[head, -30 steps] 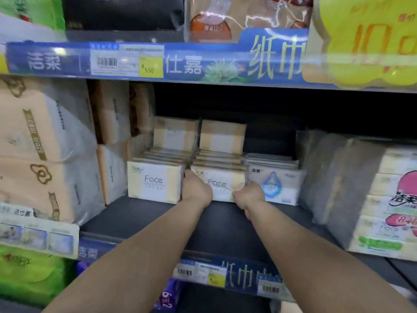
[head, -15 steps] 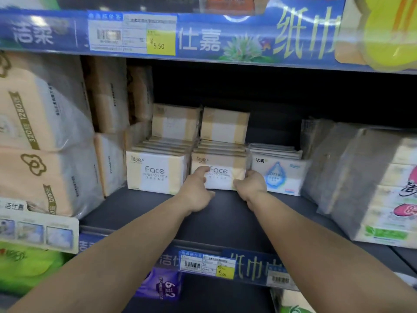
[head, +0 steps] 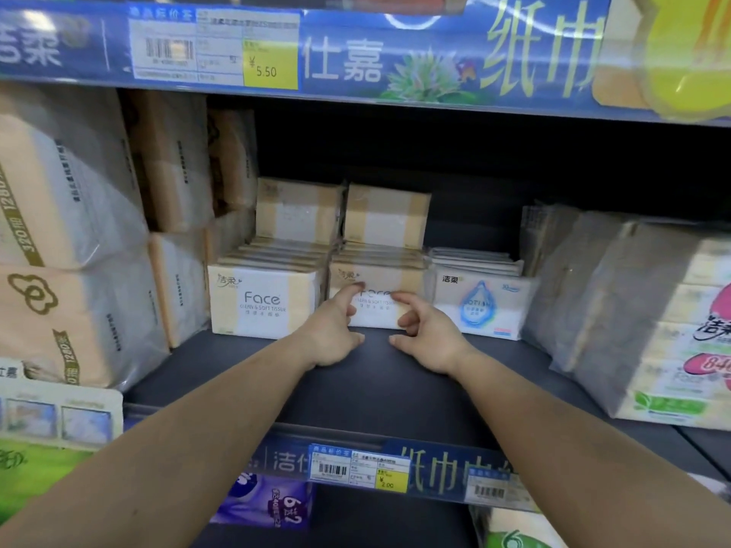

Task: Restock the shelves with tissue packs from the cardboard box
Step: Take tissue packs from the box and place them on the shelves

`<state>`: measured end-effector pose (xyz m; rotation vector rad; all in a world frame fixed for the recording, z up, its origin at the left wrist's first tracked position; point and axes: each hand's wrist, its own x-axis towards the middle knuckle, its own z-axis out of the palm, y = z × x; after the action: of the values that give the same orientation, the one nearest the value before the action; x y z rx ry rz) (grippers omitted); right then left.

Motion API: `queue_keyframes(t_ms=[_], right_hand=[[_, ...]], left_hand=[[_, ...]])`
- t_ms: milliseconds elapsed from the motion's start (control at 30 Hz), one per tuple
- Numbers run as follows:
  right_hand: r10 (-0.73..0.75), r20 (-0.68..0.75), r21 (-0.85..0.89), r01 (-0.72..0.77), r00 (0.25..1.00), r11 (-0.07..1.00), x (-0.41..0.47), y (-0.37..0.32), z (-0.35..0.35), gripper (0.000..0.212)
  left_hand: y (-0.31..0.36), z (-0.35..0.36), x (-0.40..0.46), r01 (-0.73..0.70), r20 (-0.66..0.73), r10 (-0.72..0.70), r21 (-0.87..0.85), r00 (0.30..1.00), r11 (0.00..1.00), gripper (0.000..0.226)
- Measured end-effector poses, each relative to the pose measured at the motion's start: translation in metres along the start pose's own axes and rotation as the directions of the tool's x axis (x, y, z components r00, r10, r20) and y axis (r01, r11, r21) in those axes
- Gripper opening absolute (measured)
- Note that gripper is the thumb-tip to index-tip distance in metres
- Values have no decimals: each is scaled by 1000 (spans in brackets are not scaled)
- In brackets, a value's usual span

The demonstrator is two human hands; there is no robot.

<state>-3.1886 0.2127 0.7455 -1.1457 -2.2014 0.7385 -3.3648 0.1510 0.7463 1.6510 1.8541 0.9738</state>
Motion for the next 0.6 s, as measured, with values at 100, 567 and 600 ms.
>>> queue_keyframes(t_ms=[100, 567, 600], right_hand=[[1, 50, -32, 1, 999, 1000, -3, -3, -1, 71], [89, -177, -133, -114, 980, 985, -165, 34, -122, 46], [104, -217, -144, -138, 971, 980, -190, 43, -140, 41]], left_hand=[[0, 0, 1, 14, -4, -14, -19, 1000, 1000, 81], [150, 105, -77, -164, -8, 181, 393, 983, 905, 56], [171, 128, -91, -219, 11, 234, 403, 972, 889, 52]])
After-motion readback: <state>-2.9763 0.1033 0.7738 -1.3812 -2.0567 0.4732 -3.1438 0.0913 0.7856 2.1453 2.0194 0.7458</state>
